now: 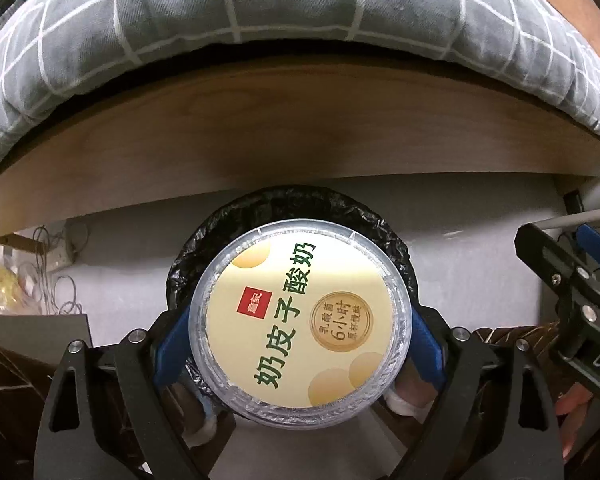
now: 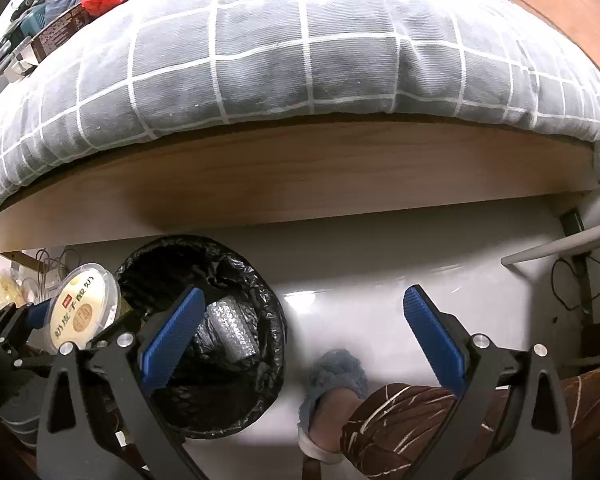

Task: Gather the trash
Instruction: 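Open the right tool over the bin while the left tool drops the yogurt cup in, then move both open tools back over the trash on the bed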

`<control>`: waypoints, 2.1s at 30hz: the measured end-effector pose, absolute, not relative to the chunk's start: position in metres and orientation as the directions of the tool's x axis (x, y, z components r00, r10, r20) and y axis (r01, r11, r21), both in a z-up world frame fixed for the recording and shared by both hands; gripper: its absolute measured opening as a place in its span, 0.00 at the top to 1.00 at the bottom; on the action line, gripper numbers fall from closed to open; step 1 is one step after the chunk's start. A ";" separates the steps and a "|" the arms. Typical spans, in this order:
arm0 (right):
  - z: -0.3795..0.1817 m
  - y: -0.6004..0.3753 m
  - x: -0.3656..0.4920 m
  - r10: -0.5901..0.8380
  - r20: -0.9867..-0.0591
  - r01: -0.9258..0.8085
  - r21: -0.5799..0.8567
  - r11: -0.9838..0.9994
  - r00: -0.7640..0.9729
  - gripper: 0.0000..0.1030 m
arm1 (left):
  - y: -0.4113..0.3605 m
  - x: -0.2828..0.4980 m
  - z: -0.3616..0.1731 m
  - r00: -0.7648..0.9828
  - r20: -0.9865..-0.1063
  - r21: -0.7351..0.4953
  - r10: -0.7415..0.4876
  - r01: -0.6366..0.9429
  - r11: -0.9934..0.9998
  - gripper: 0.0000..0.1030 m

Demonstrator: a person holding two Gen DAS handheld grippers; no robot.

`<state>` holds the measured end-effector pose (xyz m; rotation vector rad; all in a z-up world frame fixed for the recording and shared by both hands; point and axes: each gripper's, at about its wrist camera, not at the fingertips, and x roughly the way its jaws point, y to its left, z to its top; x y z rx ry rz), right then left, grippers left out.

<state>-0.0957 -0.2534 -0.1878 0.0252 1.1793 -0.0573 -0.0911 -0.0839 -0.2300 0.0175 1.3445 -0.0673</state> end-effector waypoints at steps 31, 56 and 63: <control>-0.155 -0.245 -0.100 -0.026 -0.890 0.048 -0.004 0.999 0.455 0.07 | -0.070 -0.093 -0.195 0.308 -0.951 0.009 -0.008 0.054 0.999 0.05; -0.025 -0.211 -0.089 -0.005 -0.701 0.016 0.008 1.000 0.713 0.07 | 0.001 -0.077 -0.065 0.571 -0.820 -0.078 -0.038 -0.046 0.996 0.06; 0.000 -0.188 -0.058 0.038 -0.669 -0.054 -0.003 0.999 0.743 0.07 | 0.024 -0.049 -0.043 0.593 -0.805 -0.092 -0.035 -0.066 0.994 0.06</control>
